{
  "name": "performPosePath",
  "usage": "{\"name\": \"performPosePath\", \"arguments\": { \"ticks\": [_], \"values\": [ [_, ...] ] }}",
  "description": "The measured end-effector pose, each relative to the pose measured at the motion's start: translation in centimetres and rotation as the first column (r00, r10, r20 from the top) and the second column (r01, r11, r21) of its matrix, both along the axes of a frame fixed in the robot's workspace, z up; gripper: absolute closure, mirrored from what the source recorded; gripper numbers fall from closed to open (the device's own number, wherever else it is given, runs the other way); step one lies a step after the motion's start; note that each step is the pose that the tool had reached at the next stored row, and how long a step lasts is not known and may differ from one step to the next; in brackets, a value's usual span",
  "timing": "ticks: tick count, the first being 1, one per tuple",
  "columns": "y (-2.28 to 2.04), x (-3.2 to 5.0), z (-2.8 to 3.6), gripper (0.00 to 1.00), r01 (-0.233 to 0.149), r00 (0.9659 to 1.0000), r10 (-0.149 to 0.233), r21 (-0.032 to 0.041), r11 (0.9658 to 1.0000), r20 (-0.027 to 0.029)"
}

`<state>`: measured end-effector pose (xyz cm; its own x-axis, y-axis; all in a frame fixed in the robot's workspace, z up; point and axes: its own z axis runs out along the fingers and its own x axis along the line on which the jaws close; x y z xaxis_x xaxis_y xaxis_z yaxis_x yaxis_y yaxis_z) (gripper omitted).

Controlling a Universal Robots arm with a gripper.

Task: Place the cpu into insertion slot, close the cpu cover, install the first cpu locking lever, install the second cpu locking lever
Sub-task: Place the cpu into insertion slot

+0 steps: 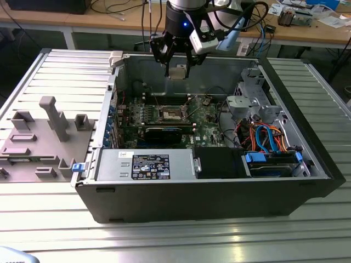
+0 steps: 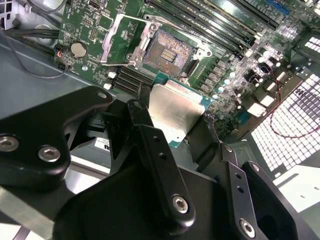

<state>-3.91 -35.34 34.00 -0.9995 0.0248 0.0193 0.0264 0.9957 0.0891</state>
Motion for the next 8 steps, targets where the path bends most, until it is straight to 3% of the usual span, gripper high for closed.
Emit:
{"name": "performPosePath", "arguments": {
  "ticks": [8],
  "values": [
    [0.0,0.0,-0.19,0.45,0.0,1.0,0.0,0.0,1.0,0.0]
  ]
}}
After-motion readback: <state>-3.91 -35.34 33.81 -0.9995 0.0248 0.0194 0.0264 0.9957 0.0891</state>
